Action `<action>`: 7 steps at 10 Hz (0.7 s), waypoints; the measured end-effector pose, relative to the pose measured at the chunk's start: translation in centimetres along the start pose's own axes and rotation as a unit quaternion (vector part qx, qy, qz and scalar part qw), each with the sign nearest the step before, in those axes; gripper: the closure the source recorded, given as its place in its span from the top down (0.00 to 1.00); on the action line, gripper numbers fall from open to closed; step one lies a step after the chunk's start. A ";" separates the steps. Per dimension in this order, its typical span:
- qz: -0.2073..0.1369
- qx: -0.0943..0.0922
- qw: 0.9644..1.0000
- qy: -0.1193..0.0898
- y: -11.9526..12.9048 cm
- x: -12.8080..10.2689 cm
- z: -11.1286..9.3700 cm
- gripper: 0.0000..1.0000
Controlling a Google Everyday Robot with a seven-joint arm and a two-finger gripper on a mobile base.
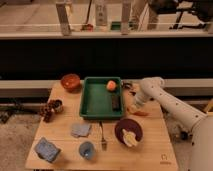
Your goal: Place pepper in table surface
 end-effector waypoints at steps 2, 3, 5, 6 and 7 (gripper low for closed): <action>0.002 0.012 1.000 -0.007 -0.8 -0.4 -2.0 0.47; 0.000 0.016 1.000 -0.012 -1.2 -0.5 -3.1 0.47; -0.004 0.022 1.000 -0.021 -1.8 -0.8 -5.3 0.47; -0.007 0.022 0.999 -0.023 -1.9 -0.9 -5.9 0.47; -0.011 0.019 0.999 -0.023 -1.8 -1.2 -5.9 0.47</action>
